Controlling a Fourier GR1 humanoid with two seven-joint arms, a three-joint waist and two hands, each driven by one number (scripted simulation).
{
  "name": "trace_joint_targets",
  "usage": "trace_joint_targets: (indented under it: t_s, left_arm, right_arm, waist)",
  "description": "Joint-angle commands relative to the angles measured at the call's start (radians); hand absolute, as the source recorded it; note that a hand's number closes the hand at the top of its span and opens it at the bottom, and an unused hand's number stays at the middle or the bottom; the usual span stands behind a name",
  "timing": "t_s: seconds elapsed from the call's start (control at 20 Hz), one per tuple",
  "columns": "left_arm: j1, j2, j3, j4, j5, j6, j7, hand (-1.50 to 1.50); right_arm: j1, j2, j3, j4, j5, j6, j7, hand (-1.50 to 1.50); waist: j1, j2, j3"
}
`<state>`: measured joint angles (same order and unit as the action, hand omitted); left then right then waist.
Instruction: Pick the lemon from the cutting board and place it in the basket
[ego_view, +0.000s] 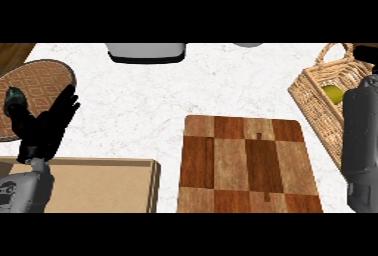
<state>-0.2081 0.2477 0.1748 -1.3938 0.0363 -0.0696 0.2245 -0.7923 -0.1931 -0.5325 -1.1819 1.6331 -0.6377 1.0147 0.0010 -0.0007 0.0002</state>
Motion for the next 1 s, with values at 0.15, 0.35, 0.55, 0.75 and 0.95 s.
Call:
trace_joint_targets:
  t_s: [0.15,0.35,0.55,0.75,0.95]
  left_arm:
    - [-0.004,0.012,0.024,-0.009,0.019,0.002,0.034,0.0]
    - [-0.003,0.014,0.029,0.006,0.004,0.016,0.018,0.0]
    - [0.029,0.013,0.03,-0.009,0.017,-0.005,-0.001,0.0]
    - [0.036,0.009,0.031,-0.005,0.009,0.003,-0.008,0.0]
    - [0.09,-0.003,0.018,-0.041,0.001,0.003,-0.014,0.0]
  right_arm:
    - [0.084,0.07,-0.084,-0.27,-0.022,-0.191,0.091,-1.5]
    - [0.183,0.141,-0.086,-0.547,-0.06,-0.115,0.07,-1.5]
    - [0.371,0.19,-0.005,-0.82,-0.175,0.01,0.084,-1.5]
    - [0.613,0.192,0.091,-1.034,-0.274,0.141,0.128,-1.5]
    - [0.884,0.193,0.128,-1.256,-0.445,0.162,0.12,-1.5]
  waist:
    - [-0.025,-0.01,0.0]
    - [-0.047,-0.016,-0.001]
    - [-0.035,-0.015,-0.001]
    - [-0.041,-0.014,-0.001]
    - [-0.047,-0.014,0.001]
